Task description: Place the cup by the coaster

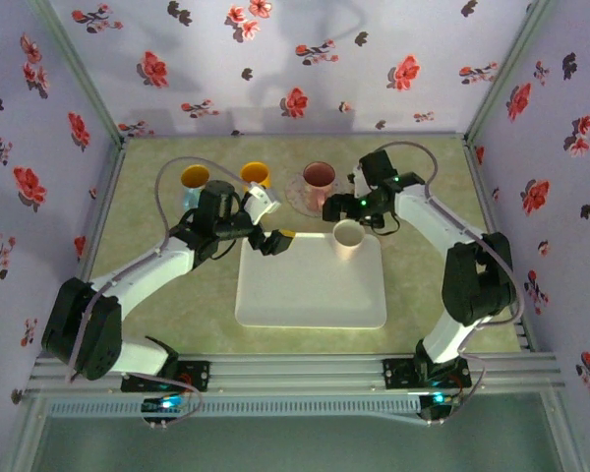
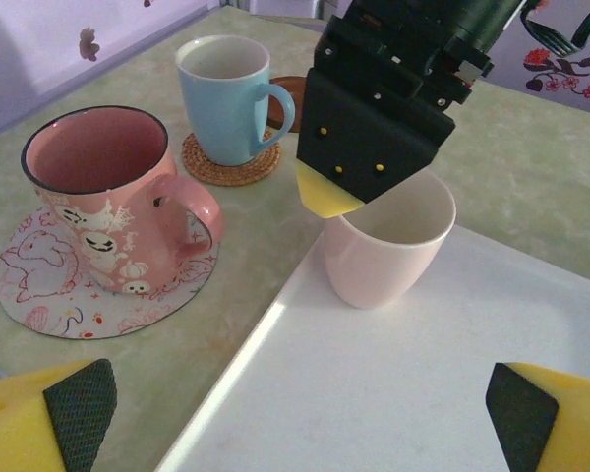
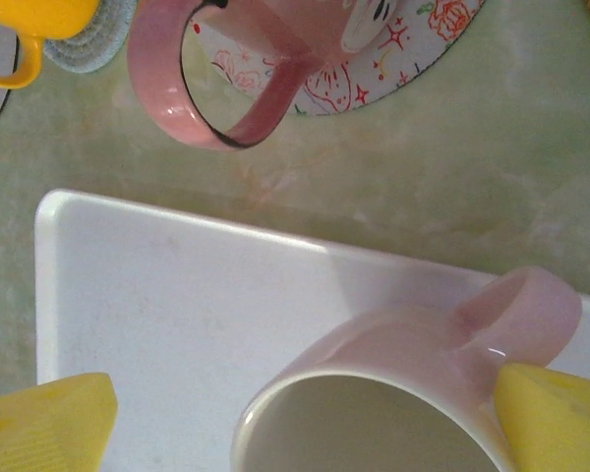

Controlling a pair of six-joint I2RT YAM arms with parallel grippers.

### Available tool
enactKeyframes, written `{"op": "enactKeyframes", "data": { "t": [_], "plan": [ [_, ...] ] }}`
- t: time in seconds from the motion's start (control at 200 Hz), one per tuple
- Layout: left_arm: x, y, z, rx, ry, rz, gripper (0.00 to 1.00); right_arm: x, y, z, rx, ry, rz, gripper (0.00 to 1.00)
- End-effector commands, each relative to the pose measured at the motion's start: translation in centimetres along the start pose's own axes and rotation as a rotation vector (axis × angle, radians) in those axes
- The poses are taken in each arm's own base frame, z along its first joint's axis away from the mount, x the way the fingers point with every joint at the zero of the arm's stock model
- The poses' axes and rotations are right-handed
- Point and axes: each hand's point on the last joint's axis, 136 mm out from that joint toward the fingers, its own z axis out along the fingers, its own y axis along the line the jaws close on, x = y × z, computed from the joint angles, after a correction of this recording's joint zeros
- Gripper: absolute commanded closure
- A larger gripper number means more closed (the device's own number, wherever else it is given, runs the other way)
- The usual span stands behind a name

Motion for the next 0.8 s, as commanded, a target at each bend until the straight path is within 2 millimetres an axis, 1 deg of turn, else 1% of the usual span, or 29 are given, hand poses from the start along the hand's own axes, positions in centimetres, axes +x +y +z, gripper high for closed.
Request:
{"op": "enactKeyframes", "data": {
  "t": [0.0, 0.26, 0.55, 0.645, 0.795],
  "plan": [
    [-0.3, -0.1, 0.1, 0.0, -0.012, 0.002, 0.0, 2.5, 0.3, -0.1, -0.018, 0.067, 0.054, 0.0],
    [-0.3, -0.1, 0.3, 0.002, -0.013, 0.002, 0.0, 4.0, 0.3, -1.2, -0.016, 0.076, 0.064, 0.0],
    [-0.4, -0.1, 0.5, 0.006, -0.014, 0.006, 0.0, 5.8, 1.1, -2.1, -0.045, 0.088, 0.054, 0.0],
    [-0.3, -0.1, 0.6, 0.007, -0.013, 0.005, 0.0, 5.9, 1.2, -2.9, -0.042, 0.063, 0.045, 0.0],
    [-0.4, -0.2, 0.7, 0.009, -0.013, 0.004, 0.0, 5.0, 1.0, -4.3, -0.016, -0.003, 0.021, 0.0]
  ]
}}
